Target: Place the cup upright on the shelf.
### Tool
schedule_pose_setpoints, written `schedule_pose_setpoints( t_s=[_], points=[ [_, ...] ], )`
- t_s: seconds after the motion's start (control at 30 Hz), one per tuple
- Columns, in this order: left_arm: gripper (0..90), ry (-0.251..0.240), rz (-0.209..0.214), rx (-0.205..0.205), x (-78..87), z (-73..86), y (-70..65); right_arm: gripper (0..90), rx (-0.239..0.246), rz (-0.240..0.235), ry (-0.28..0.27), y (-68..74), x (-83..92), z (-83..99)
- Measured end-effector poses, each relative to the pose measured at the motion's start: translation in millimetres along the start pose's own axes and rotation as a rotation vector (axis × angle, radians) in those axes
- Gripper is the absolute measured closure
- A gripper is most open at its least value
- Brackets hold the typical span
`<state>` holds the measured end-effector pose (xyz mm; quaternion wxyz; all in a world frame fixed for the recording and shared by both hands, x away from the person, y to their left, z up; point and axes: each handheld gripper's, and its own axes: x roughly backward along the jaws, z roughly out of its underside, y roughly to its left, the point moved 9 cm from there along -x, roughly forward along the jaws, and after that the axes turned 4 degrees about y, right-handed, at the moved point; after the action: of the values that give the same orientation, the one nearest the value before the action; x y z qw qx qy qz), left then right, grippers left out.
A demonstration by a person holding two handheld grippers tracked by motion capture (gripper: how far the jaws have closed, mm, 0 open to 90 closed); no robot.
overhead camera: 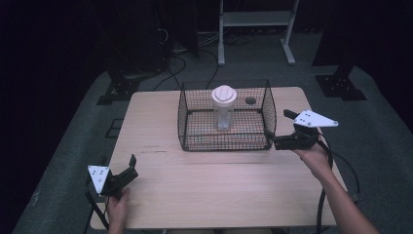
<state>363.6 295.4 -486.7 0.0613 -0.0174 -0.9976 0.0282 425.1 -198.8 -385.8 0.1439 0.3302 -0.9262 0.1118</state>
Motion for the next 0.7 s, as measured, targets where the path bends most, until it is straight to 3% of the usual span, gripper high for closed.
schedule_pose_setpoints(
  t_s=[0.7],
  points=[
    [0.0,0.004,0.001,-0.007,-0.1,0.3,-0.9,2.0,-0.014,-0.008,0.0,7.5,17.2,21.9]
  ],
)
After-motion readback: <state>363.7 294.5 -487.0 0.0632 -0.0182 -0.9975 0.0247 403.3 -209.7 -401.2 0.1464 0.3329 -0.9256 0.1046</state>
